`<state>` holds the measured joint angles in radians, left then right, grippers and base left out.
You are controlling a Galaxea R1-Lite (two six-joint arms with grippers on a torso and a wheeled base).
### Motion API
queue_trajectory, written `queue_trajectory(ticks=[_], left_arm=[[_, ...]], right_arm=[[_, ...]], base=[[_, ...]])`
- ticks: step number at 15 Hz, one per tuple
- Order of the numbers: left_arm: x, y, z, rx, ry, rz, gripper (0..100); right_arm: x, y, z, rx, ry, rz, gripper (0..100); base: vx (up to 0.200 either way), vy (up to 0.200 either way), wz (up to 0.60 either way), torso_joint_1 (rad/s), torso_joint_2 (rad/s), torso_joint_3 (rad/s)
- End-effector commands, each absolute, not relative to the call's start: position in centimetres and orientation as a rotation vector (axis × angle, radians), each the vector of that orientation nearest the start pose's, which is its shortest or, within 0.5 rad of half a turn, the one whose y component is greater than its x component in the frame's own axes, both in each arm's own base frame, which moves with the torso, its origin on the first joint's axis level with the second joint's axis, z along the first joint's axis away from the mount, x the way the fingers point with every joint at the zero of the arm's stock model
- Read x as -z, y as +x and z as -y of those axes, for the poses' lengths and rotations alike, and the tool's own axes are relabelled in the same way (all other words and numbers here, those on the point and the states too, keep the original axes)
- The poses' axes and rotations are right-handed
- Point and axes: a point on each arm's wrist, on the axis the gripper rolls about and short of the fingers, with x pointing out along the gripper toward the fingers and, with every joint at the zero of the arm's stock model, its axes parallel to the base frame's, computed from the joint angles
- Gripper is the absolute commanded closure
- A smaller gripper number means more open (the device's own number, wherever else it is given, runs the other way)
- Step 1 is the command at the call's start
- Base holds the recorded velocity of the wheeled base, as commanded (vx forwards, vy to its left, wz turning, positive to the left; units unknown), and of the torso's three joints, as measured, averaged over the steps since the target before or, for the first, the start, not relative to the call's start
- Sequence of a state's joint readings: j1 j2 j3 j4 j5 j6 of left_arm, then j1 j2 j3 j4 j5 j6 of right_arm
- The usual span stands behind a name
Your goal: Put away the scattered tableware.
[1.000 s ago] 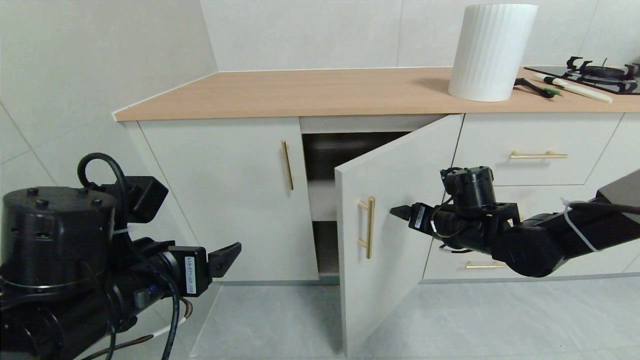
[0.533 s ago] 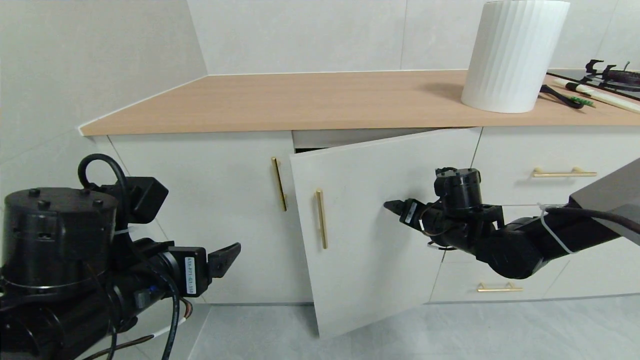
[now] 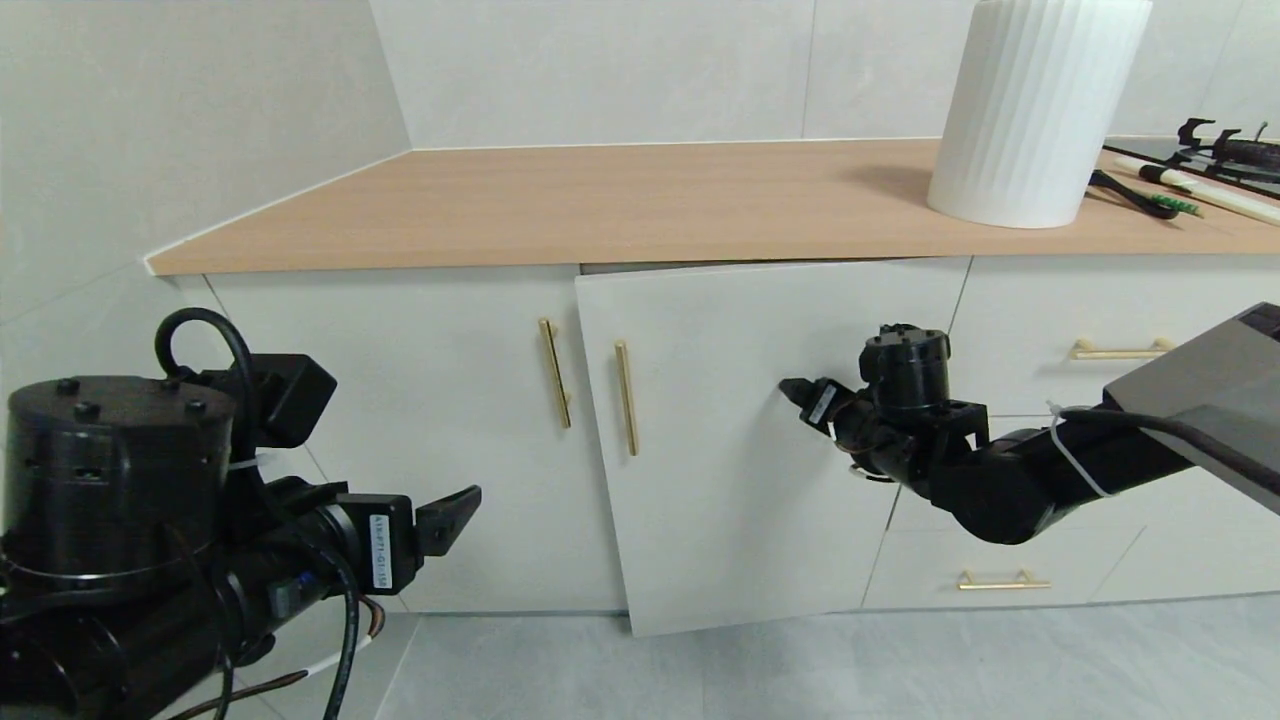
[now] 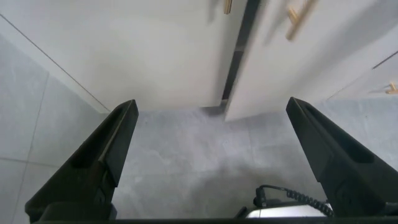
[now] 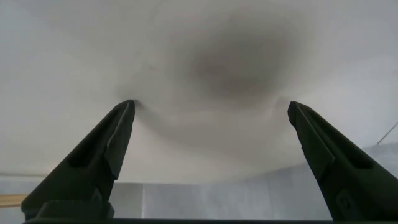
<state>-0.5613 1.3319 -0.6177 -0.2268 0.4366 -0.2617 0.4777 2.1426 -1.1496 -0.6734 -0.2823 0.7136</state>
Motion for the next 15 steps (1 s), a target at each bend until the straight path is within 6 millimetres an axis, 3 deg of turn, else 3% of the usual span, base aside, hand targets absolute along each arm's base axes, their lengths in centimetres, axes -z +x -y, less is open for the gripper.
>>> queue_trajectory(ticks=[1, 11, 13, 15], left_arm=[[-18.8, 17.3, 9.8, 0.065, -0.026, -0.437, 0], [-18.7, 17.4, 9.8, 0.065, -0.025, -0.438, 0], [-18.7, 17.4, 9.8, 0.065, -0.025, -0.438, 0], [-18.8, 17.3, 9.7, 0.065, -0.027, -0.434, 0]], right_arm=[[-11.3, 38.3, -18.9, -0.044, 0.605, -0.326, 0], [-11.2, 39.7, -18.4, 0.046, 0.609, -0.268, 0], [-11.5, 39.2, -18.2, 0.043, 0.607, -0.275, 0], [-13.2, 36.0, -17.8, -0.038, 0.604, -0.312, 0]], base=[[0.000, 0.000, 0.00, 0.000, 0.00, 0.000], [0.000, 0.000, 0.00, 0.000, 0.00, 0.000], [0.000, 0.000, 0.00, 0.000, 0.00, 0.000], [0.000, 0.000, 0.00, 0.000, 0.00, 0.000]])
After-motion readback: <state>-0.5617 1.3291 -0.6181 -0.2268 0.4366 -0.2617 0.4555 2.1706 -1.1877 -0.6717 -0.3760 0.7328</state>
